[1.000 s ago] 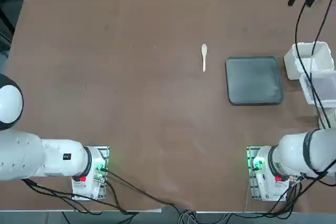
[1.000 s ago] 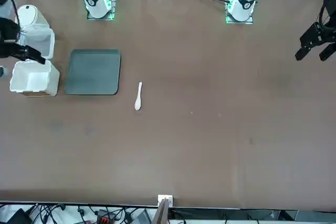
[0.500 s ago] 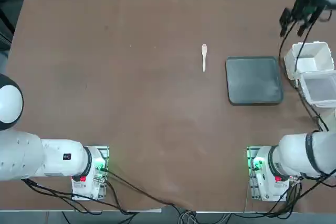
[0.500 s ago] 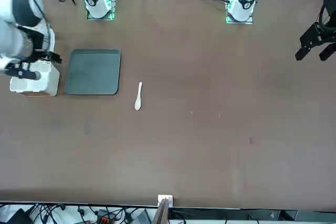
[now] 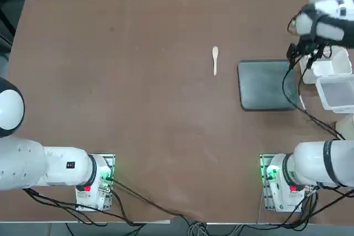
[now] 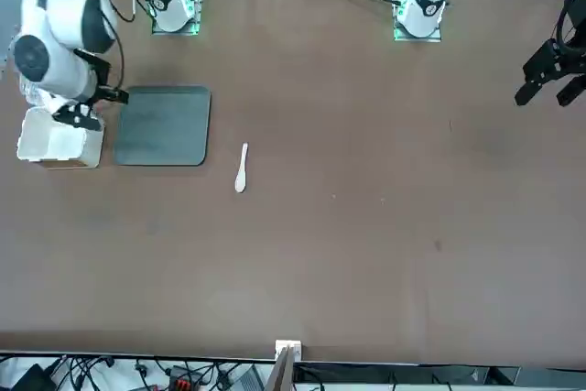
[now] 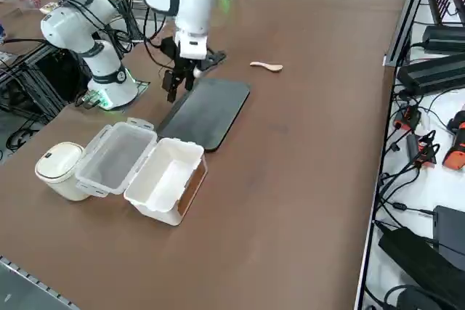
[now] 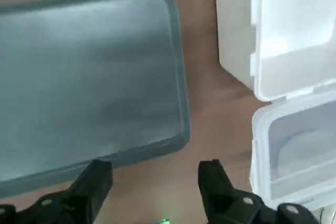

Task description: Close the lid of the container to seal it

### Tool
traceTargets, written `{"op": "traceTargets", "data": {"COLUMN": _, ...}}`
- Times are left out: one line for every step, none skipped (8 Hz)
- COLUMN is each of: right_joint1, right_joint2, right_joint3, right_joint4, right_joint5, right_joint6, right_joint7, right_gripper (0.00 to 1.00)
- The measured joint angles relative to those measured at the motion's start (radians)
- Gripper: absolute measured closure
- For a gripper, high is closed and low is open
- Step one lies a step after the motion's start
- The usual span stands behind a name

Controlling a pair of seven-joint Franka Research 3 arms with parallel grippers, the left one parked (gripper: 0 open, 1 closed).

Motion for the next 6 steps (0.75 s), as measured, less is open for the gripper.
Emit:
{"op": "traceTargets", "data": {"right_joint1": 0.026, "right_joint2": 0.000, "right_joint3": 0.006, "right_joint4": -0.045, "right_joint5": -0.069, "right_joint6": 0.015, "right_joint7": 0.092, "right_gripper": 0.00}}
{"op": "traceTargets", "data": {"right_joint1": 0.051, "right_joint2": 0.000, "right_joint3": 0.011, "right_joint4": -0.093, "right_joint5": -0.143, "right_joint6": 0.033, "right_joint7": 0.194, "right_gripper": 0.01}}
{"op": "traceTargets", "data": {"right_joint1": 0.067, "right_joint2": 0.001, "right_joint3": 0.015, "right_joint4": -0.139, "right_joint5": -0.198, "right_joint6": 0.050, "right_joint7": 0.275, "right_gripper": 0.05}}
{"op": "traceTargets", "data": {"right_joint1": 0.069, "right_joint2": 0.001, "right_joint3": 0.015, "right_joint4": -0.172, "right_joint5": -0.234, "right_joint6": 0.059, "right_joint7": 0.318, "right_gripper": 0.11}}
{"op": "traceTargets", "data": {"right_joint1": 0.054, "right_joint2": 0.003, "right_joint3": 0.011, "right_joint4": -0.189, "right_joint5": -0.257, "right_joint6": 0.061, "right_joint7": 0.338, "right_gripper": 0.19}}
{"op": "traceTargets", "data": {"right_joint1": 0.015, "right_joint2": 0.010, "right_joint3": 0.006, "right_joint4": -0.194, "right_joint5": -0.275, "right_joint6": 0.070, "right_joint7": 0.339, "right_gripper": 0.25}}
